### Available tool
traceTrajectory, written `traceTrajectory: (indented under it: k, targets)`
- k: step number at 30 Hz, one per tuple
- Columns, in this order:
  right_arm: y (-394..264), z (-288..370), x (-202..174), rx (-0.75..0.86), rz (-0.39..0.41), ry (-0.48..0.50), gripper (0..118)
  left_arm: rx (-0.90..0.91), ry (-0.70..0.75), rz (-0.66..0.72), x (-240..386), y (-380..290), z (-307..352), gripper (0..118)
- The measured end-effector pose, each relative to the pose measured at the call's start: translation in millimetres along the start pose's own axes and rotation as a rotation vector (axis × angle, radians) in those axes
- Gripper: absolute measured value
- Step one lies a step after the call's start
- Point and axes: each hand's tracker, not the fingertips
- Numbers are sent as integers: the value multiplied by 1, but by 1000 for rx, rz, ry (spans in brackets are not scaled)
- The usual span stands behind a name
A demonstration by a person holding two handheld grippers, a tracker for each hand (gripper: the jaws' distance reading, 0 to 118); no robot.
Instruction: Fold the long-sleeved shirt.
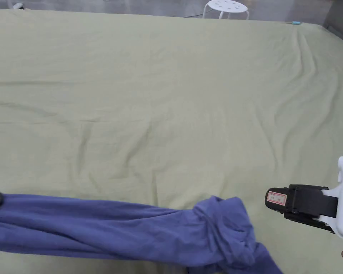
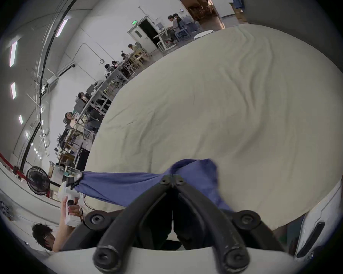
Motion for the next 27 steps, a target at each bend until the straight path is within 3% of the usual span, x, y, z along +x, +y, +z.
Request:
traceTrajectory:
  k: [5, 10, 14, 19, 22, 24, 25, 27]
  targets:
    - [-7, 4, -1, -26, 69, -45, 0, -17, 225, -271, 76, -36, -7, 6]
    - [-10, 12, 13, -35, 45, -58, 0, -161, 284, -469, 142, -116, -124, 6]
    - [-3, 29, 28, -27, 11, -100, 0, -298, 464, -624, 152, -190, -244, 6]
    - [8, 55, 53, 19, -6, -118, 0, -518, 507, -514, 105, -246, -331, 6]
    - [11, 65, 66, 38, -12, -155, 0, -480, 578, -504, 88, -265, -359, 7]
    - [11, 69, 71, 37, -19, -157, 0, -480, 608, -531, 76, -269, -373, 18]
    - [10, 70, 74, 37, -24, -154, 0, -468, 618, -538, 77, -275, -378, 41]
    - [10, 73, 77, 35, -28, -147, 0, -432, 506, -510, 86, -282, -375, 73]
